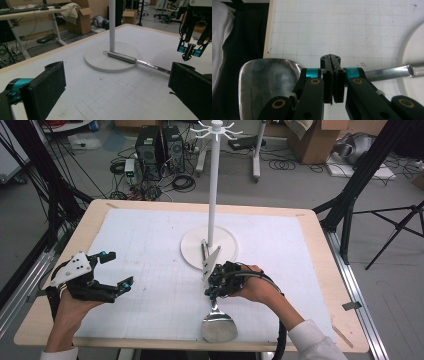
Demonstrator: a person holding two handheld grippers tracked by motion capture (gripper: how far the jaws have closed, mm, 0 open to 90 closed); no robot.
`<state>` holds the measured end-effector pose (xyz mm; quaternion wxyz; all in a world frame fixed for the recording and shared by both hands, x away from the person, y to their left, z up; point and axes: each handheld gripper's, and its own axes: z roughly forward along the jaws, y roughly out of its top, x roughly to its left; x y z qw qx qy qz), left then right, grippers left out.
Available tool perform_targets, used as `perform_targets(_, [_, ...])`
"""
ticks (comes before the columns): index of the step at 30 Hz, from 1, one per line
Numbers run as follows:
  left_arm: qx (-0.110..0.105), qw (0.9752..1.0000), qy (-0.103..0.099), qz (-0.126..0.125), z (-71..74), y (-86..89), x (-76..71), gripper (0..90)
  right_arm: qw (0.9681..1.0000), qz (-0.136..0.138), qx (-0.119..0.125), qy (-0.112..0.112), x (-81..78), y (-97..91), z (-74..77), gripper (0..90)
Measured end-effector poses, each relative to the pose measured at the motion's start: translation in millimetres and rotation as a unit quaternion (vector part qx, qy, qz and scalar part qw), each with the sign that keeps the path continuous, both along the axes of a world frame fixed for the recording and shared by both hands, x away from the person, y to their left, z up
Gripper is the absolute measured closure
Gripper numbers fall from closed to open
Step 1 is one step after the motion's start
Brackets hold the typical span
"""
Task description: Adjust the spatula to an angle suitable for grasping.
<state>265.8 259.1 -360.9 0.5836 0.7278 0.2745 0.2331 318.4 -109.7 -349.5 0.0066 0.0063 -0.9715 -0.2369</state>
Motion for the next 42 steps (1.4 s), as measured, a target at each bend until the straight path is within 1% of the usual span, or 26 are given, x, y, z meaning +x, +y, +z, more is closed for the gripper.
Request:
perform_targets(2, [-0.001, 1.0000, 0.001, -0.005, 0.9, -0.1, -0.6, 1.8, 1.0000, -0.003, 0.001, 0.003, 0.5, 2.0, -4.2, 89.4])
perform_targets(3, [-0.001, 1.0000, 0.000, -0.005, 1.3, -0.5, -1.1, 1.7, 1.0000, -0.004, -0.004, 0.002, 1.3, 3.3, -6.9, 89.4])
perform_targets(4, [0.000, 1.0000, -0.001, -0.005, 1.7, -0.6, -1.3, 1.8, 0.9999, -0.004, -0.010, 0.006, 1.2, 4.4, -9.8, 89.5])
perform_targets(6, [0.000, 1.0000, -0.001, -0.006, 2.0, -0.7, -1.5, 1.8, 0.9998, -0.003, -0.020, 0.003, 1.7, 7.1, -14.2, 89.4])
perform_targets(8, [0.000, 1.0000, -0.001, -0.006, 1.9, -0.6, -1.4, 1.7, 0.9998, -0.004, -0.020, 0.006, 1.7, 9.1, -16.7, 89.5])
perform_targets(11, [-0.001, 1.0000, -0.001, -0.003, 2.0, 0.0, -1.5, 1.8, 0.9997, -0.007, -0.023, 0.001, 2.0, 11.5, -20.4, 89.5])
perform_targets(13, [-0.002, 1.0000, -0.001, -0.002, 2.0, -0.1, -1.7, 1.7, 0.9997, -0.013, -0.020, -0.003, 2.4, 12.6, -24.4, 89.5])
perform_targets(20, [-0.002, 1.0000, -0.001, 0.000, 2.6, 1.3, -2.1, 1.8, 0.9992, -0.002, -0.039, 0.001, 1.8, 18.8, -38.1, 89.5])
perform_targets(22, [-0.001, 1.0000, -0.001, 0.000, 2.6, 1.2, -2.1, 1.8, 0.9987, 0.002, -0.052, -0.004, 1.8, 21.4, -41.2, 89.6])
perform_targets(25, [-0.002, 1.0000, -0.002, 0.000, 3.0, 1.3, -2.2, 1.8, 0.9981, 0.001, -0.061, -0.006, 2.8, 23.0, -44.3, 89.6])
perform_targets(28, [-0.001, 1.0000, -0.001, -0.001, 2.4, 1.8, -2.0, 1.8, 0.9977, 0.006, -0.068, -0.004, 2.4, 24.3, -47.8, 89.6])
perform_targets(29, [-0.001, 1.0000, -0.001, 0.000, 2.3, 1.8, -1.9, 1.7, 0.9972, 0.007, -0.074, -0.007, 2.0, 24.7, -48.7, 89.6])
perform_targets(30, [-0.001, 1.0000, -0.001, 0.000, 2.3, 1.9, -2.0, 1.7, 0.9970, 0.006, -0.077, -0.006, 1.7, 24.9, -49.2, 89.6])
perform_targets(35, [-0.001, 1.0000, -0.001, 0.000, 2.7, 1.3, -2.2, 1.7, 0.9968, 0.010, -0.079, -0.009, 2.3, 24.5, -50.4, 89.6])
perform_targets(36, [-0.002, 1.0000, -0.001, 0.000, 2.4, 1.1, -2.1, 1.8, 0.9963, 0.008, -0.085, -0.010, 1.8, 24.3, -51.4, 89.6])
perform_targets(37, [-0.002, 1.0000, -0.001, 0.000, 2.4, 1.1, -2.1, 1.7, 0.9963, 0.008, -0.085, -0.010, 1.8, 24.3, -51.4, 89.6])
perform_targets(38, [0.000, 1.0000, 0.000, 0.000, 1.5, 0.3, -1.6, 1.7, 0.9957, 0.010, -0.091, -0.014, 1.1, 24.9, -52.7, 89.6])
perform_targets(42, [0.000, 1.0000, 0.001, -0.003, 1.3, -0.9, -1.5, 1.7, 0.9956, 0.010, -0.092, -0.017, 1.2, 25.7, -53.7, 89.6])
